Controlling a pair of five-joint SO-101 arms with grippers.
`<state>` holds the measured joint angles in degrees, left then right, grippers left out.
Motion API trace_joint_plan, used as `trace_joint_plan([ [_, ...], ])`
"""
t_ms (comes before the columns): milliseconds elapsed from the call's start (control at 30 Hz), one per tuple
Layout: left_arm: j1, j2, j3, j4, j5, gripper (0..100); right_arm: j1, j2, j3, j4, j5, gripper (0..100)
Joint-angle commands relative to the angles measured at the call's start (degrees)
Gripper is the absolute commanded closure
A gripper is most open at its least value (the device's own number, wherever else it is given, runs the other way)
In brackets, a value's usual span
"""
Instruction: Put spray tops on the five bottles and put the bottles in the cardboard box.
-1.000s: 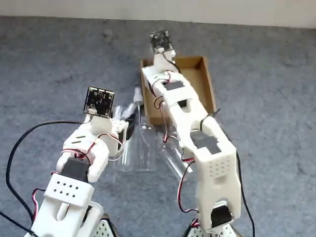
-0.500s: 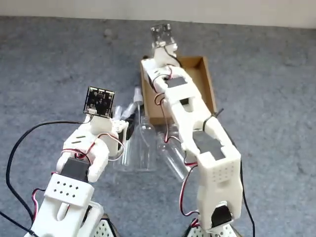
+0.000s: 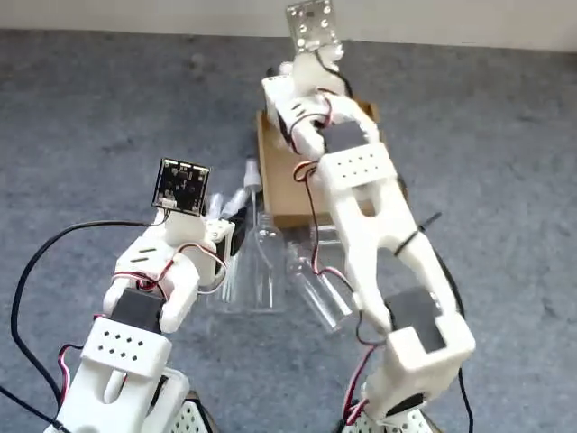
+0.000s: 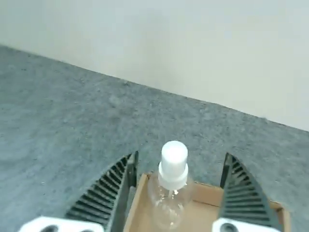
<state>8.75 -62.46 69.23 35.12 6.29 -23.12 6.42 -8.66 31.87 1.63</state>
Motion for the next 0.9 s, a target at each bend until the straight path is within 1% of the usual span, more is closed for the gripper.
trace_joint_plan([
  [0, -0.3, 0.1, -0.3, -1.1, 0.4, 84, 1.8, -9.3, -2.2, 6.5, 0.4, 77.7],
  [200, -0.6, 0.1, -0.3, -1.1, 0.4, 84, 4.9, -18.2, -1.6, 18.2, 0.4, 77.7],
  [467, -0.7, 0.1, -0.3, -1.1, 0.4, 84, 9.2, -23.4, -1.7, 34.9, 0.4, 77.8],
  [667, -0.7, 0.1, -0.3, -1.1, 0.4, 84, 11.6, -27.0, -1.7, 44.4, 0.4, 77.8],
  [867, -0.7, 0.0, -0.7, -1.1, 0.4, 84, 17.3, -31.9, -1.7, 51.2, 0.4, 77.7],
])
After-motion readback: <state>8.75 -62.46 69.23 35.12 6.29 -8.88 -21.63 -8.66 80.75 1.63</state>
